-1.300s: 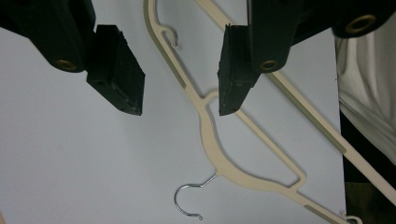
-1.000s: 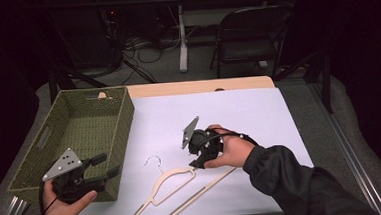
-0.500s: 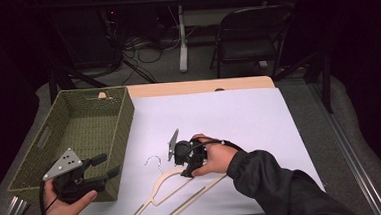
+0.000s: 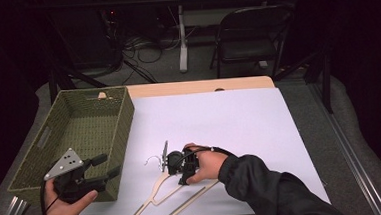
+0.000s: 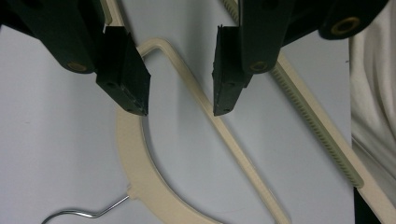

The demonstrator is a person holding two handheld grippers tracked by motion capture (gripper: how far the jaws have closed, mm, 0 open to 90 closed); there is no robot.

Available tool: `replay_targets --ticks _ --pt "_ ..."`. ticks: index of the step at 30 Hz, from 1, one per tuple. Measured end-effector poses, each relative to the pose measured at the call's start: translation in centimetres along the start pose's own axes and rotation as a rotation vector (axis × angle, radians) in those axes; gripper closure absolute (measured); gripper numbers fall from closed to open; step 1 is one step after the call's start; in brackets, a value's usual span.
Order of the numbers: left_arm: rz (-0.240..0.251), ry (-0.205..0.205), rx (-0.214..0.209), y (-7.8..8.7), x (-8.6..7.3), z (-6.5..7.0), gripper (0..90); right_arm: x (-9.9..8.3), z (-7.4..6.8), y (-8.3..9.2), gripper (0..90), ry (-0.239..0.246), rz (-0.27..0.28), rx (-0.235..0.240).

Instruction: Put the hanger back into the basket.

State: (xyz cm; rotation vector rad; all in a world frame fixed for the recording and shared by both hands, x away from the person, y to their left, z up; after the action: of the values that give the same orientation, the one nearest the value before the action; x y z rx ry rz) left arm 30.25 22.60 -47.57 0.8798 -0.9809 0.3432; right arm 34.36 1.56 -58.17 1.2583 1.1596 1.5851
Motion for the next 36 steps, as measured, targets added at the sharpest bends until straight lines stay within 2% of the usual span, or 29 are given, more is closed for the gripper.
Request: replay_targets --ticks 11,21,36 --pt "-0.001 -0.001 0.002 0.0 0.0 0.0 36.3 0.1 -0.5 -1.5 54.6 0.041 -0.038 0.017" --pt "-0.005 -0.003 0.004 -0.1 -0.1 -0.1 36.3 0.0 -0.5 -2.0 53.5 0.043 -0.054 0.024" --pt "-0.007 -0.002 0.004 -0.1 -0.1 -0.1 36.3 0.0 -0.7 -2.6 58.3 0.059 -0.073 0.030"
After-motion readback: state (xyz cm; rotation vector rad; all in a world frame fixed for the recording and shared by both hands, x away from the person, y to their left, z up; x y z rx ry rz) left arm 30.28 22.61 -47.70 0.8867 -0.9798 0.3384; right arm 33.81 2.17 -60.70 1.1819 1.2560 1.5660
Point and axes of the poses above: each handheld gripper's, and its own axes: y roughly backward along the jaws, x roughly out of its top, z roughly to its right, the point moved 8 cm from there along -y, roughly forward along the jaws, and after that the axes turned 12 degrees about y, right-handed, at the moved point
